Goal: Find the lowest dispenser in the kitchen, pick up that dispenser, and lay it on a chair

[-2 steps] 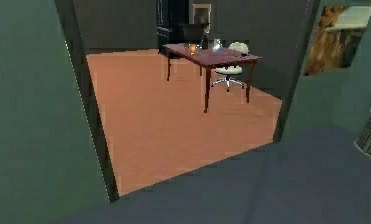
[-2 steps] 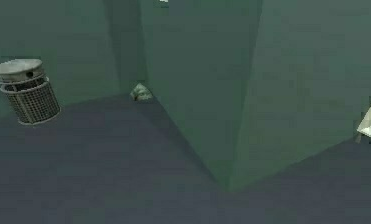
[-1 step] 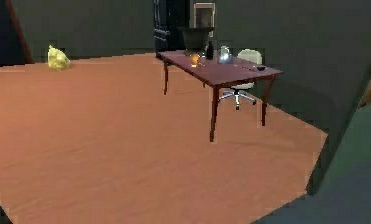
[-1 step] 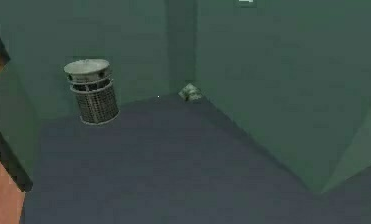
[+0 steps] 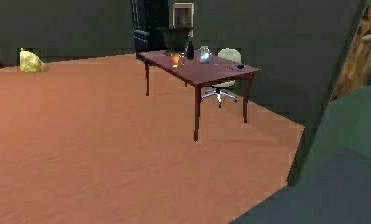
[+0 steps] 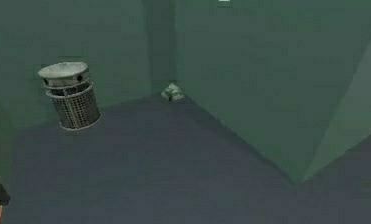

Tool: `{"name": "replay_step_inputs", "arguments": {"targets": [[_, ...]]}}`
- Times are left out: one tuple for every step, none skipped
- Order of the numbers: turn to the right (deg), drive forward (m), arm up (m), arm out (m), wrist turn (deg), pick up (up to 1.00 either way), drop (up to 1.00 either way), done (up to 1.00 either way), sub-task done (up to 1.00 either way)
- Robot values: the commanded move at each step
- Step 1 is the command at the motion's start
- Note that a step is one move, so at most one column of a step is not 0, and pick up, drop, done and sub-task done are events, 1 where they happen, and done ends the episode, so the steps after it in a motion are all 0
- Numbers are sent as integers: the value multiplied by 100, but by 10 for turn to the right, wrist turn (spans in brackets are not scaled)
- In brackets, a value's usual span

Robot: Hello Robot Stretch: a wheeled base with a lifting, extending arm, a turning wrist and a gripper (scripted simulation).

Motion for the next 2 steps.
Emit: {"name": "replay_step_inputs", "arguments": {"targets": [[0, 100, 0, 0, 0, 0, 0, 0, 0], [-450, 0, 0, 0, 0, 0, 0, 0, 0]]}}
